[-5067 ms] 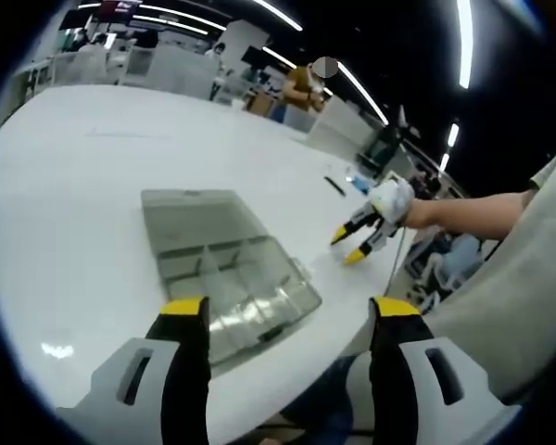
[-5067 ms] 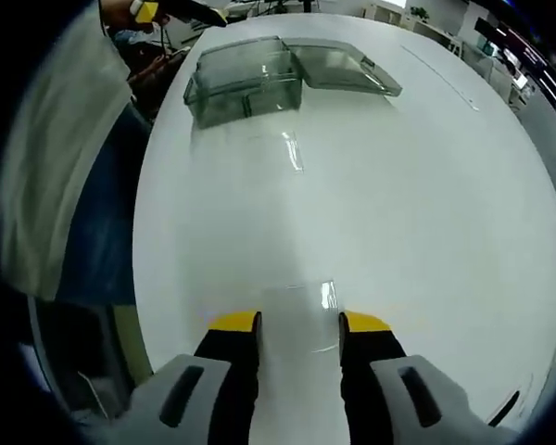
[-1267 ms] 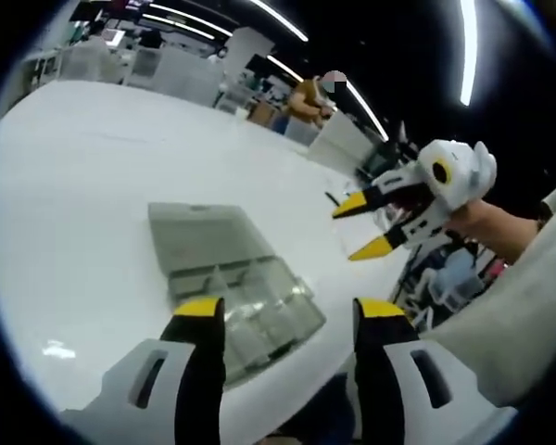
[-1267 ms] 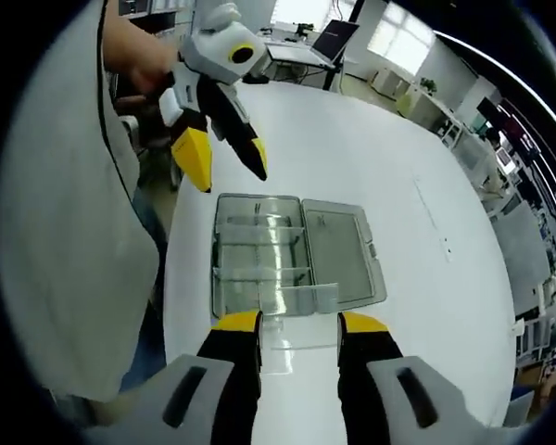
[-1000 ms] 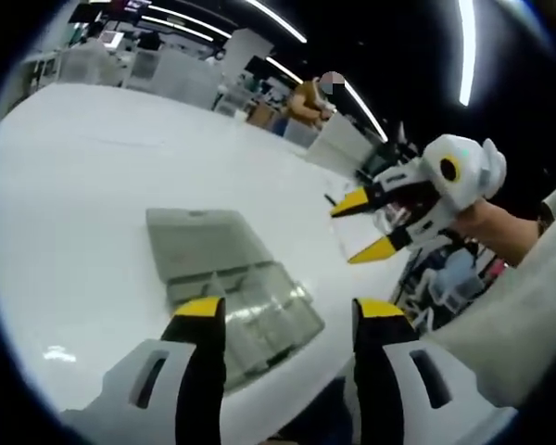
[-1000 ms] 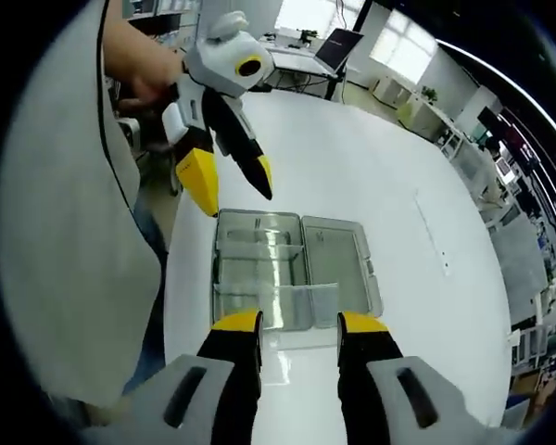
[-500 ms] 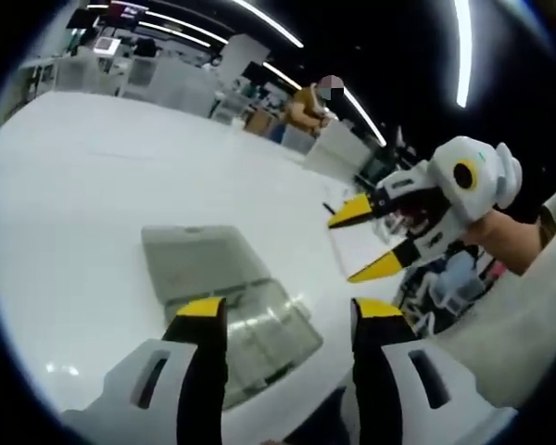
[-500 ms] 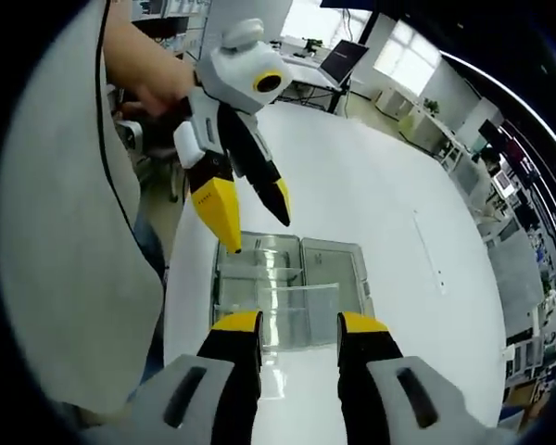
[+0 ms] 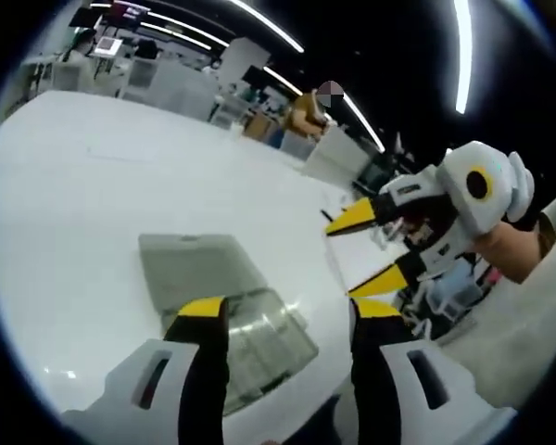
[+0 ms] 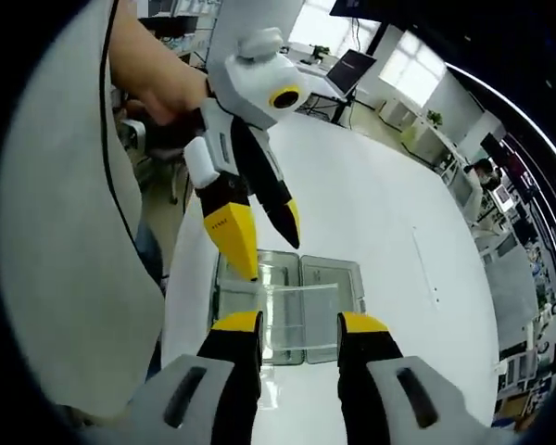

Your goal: Insert the divider into the dual guide fixture by aligning both edges with the guide slots and pushing it downward to the bottom, including one-sided entry, uneven engagement, binding, and posture correction.

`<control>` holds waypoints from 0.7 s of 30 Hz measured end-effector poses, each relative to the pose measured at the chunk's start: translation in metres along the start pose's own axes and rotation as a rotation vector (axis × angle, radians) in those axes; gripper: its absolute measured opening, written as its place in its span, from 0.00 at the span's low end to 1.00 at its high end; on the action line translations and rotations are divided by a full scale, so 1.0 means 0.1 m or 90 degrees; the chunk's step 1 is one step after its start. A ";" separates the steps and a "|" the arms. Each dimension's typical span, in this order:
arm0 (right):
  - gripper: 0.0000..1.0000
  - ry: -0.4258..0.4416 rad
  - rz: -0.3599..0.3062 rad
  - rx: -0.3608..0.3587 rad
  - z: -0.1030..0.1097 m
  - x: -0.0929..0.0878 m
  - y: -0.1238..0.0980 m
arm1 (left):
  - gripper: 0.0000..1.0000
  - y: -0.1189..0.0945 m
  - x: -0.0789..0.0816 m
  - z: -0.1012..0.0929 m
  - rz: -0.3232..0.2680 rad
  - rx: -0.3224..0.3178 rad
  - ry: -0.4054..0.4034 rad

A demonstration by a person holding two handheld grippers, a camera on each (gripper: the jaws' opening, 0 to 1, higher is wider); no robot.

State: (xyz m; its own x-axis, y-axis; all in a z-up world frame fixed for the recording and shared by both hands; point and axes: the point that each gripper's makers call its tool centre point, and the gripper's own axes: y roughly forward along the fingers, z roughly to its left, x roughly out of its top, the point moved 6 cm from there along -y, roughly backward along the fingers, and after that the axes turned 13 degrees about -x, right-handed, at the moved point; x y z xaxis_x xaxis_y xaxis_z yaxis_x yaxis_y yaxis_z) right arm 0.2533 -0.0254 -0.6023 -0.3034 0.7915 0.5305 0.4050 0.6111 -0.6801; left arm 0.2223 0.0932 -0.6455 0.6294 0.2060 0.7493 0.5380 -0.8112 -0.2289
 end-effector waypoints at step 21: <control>0.27 -0.025 -0.032 -0.002 0.08 0.15 -0.01 | 0.26 0.07 0.10 -0.13 -0.022 -0.041 -0.060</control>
State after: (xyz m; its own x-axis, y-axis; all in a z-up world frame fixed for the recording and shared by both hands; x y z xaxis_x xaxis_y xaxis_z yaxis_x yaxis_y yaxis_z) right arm 0.2416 -0.0137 -0.5973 -0.3579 0.7592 0.5436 0.3904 0.6505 -0.6514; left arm 0.2252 0.0822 -0.6322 0.6620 0.2829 0.6941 0.5256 -0.8354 -0.1609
